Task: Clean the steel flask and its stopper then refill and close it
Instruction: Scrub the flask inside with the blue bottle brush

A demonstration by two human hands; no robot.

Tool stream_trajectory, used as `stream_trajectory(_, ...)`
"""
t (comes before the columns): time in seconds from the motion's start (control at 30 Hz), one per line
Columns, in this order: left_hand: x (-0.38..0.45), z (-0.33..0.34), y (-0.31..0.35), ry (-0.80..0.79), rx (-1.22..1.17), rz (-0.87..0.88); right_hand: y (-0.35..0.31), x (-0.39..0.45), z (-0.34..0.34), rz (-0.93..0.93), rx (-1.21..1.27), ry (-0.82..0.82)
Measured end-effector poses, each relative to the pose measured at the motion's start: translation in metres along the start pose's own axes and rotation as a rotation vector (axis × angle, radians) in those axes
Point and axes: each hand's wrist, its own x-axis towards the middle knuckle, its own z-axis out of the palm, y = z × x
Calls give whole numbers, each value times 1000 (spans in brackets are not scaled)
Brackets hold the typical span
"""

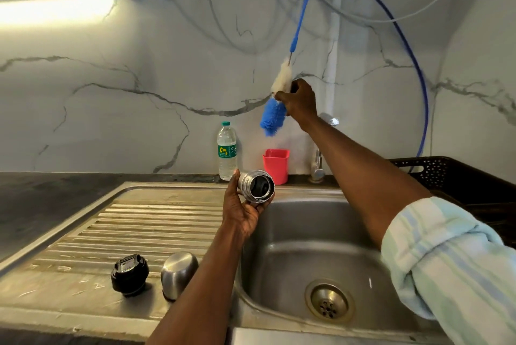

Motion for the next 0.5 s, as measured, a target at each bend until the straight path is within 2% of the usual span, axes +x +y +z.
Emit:
stream_trajectory(0.13,-9,5,1,44,8,-8,-11,-59,-37,32,143,41)
stream_trajectory(0.33,-31,11,-2,108,21,17,-7,-165,-86,190,479,112)
stream_trajectory(0.5,-34,12,-2,203,33,72,-20,-222,-118,240,625,195)
